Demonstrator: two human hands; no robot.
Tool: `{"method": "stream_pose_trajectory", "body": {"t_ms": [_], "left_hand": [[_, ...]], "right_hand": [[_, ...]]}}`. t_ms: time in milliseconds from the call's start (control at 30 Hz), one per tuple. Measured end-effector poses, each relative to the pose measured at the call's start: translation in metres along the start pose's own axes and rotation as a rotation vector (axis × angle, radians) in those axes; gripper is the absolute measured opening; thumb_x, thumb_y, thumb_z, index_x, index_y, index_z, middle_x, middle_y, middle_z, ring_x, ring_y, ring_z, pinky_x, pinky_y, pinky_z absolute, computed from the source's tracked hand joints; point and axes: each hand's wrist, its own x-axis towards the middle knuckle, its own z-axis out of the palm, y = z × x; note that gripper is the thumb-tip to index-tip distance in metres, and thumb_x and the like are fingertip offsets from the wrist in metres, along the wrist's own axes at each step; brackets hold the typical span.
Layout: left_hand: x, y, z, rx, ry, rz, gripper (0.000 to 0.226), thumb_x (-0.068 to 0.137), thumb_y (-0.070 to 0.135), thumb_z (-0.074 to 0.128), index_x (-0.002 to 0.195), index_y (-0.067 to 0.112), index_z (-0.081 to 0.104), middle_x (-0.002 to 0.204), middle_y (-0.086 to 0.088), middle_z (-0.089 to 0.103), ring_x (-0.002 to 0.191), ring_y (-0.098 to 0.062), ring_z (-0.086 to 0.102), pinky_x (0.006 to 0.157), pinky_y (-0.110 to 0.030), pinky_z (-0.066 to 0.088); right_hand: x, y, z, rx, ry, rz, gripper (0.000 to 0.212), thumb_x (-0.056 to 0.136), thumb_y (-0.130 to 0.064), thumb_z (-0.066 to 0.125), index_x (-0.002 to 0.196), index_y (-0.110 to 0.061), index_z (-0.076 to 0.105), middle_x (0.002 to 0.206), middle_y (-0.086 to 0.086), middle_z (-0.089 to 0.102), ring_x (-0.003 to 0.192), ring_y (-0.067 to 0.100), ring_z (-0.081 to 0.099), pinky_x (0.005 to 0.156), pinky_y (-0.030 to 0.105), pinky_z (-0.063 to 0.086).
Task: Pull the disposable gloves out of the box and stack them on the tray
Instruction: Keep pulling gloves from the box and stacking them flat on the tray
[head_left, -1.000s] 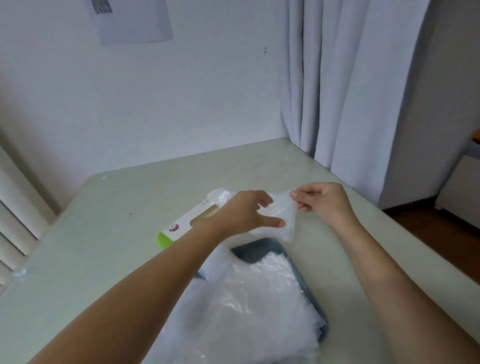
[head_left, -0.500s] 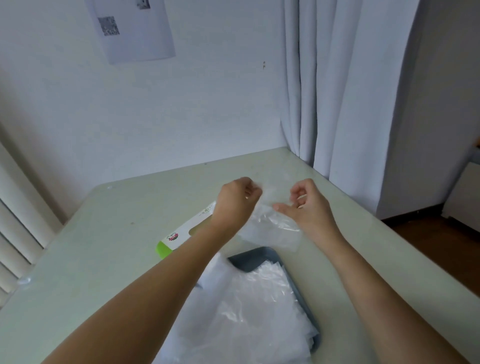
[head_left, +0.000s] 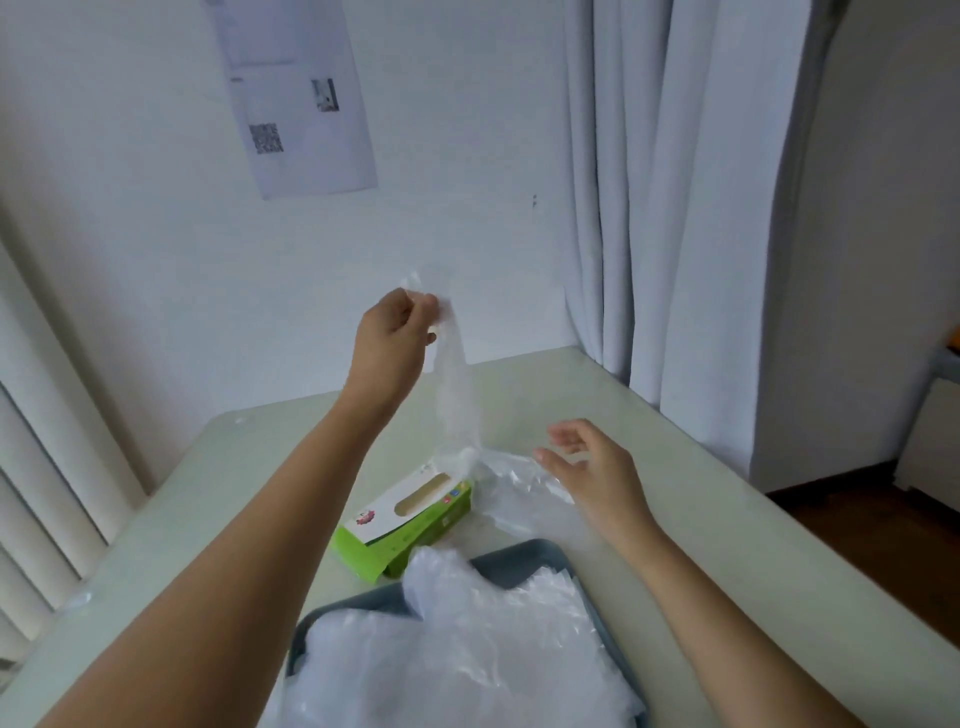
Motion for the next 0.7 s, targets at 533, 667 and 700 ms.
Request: {"method": "stream_pose_trajectory", "body": {"t_ms": [533,667,700], "left_hand": [[-0.062,0.069,-0.077,0.064,-0.684,-0.061,0.030,0.077,0.031,0.073,0.091,0.005,0.066,0.087,-0.008,0.074,0.084,-0.019,0.071,0.085,-0.028,0.055],[-0.085,0.054,-0.092,0.289,-0.792,-0.107,0.031,0.079,0.027,0.078,0.107,0.017,0.068,0.099,-0.003,0.075,0.099,-0.017,0.069,0.093,-0.026,0.050],[-0.092,0.048,-0.095,0.331,-0.791,-0.112,0.026,0.080,0.026,0.077,0.104,0.017,0.070,0.099,-0.003,0.075,0.098,-0.018,0.068,0.093,-0.027,0.049]], "right_hand": [[-0.020,-0.189,-0.055,-0.008,-0.503,-0.199,0.018,0.081,-0.022,0.075,0.089,-0.006,0.070,0.084,0.004,0.074,0.084,0.011,0.068,0.086,0.022,0.048],[-0.041,-0.197,-0.054,0.109,-0.511,-0.160,0.014,0.095,-0.016,0.058,0.086,-0.006,0.059,0.079,0.010,0.069,0.074,0.017,0.067,0.069,0.028,0.057],[-0.046,-0.198,-0.056,0.106,-0.502,-0.147,0.014,0.097,-0.017,0.054,0.086,-0.008,0.056,0.076,0.009,0.069,0.069,0.015,0.065,0.066,0.029,0.057]]}}
